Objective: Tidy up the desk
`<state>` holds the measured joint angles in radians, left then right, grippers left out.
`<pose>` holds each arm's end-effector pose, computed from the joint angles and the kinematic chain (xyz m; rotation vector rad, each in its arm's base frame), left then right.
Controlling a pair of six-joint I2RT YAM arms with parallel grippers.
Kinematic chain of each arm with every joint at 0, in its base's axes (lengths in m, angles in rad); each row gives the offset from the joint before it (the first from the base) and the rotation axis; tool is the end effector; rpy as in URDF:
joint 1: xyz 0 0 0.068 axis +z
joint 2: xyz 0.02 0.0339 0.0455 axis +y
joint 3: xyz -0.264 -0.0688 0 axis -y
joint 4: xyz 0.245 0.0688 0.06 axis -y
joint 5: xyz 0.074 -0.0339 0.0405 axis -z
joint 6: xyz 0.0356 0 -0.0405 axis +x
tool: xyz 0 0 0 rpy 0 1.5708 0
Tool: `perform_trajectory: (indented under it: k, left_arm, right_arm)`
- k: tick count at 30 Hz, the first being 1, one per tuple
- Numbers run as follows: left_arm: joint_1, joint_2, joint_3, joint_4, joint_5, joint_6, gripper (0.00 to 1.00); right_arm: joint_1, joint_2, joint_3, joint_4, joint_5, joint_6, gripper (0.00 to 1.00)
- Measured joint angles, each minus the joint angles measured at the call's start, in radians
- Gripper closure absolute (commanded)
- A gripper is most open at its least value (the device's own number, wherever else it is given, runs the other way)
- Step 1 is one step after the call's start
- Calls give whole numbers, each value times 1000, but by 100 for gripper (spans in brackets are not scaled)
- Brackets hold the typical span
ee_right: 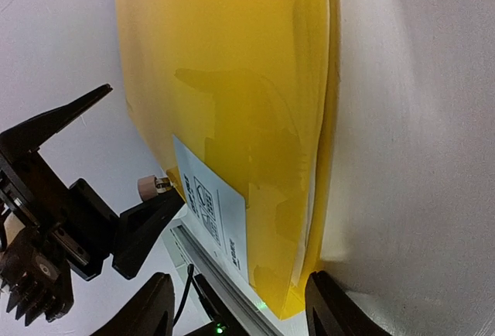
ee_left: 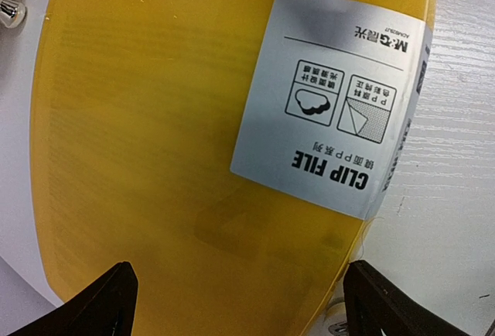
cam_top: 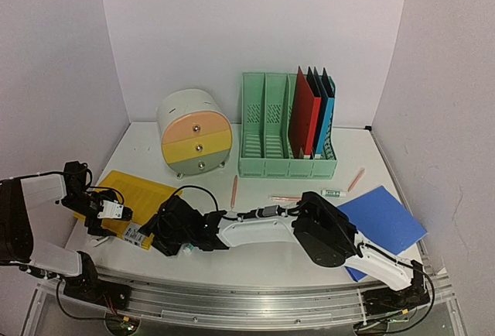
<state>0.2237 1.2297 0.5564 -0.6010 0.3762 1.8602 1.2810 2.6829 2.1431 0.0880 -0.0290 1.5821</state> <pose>0.1900 0.0298 0.1540 2.0001 1.7689 0.0878 0.1694 0.5717 0.1081 0.3614 2.5374 1.5946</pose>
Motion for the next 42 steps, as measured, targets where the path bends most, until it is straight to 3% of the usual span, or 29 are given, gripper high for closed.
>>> perform_trajectory:
  k: [10, 31, 42]
  left_arm:
    - [0, 0, 0, 1, 14, 7, 7]
    - [0, 0, 0, 2, 15, 25, 7]
    - [0, 0, 0, 2, 15, 25, 7]
  right_arm:
    - [-6, 30, 60, -50, -21, -14, 56]
    - [-7, 37, 72, -82, 26, -120, 76]
    - [-6, 54, 104, 27, 33, -141, 73]
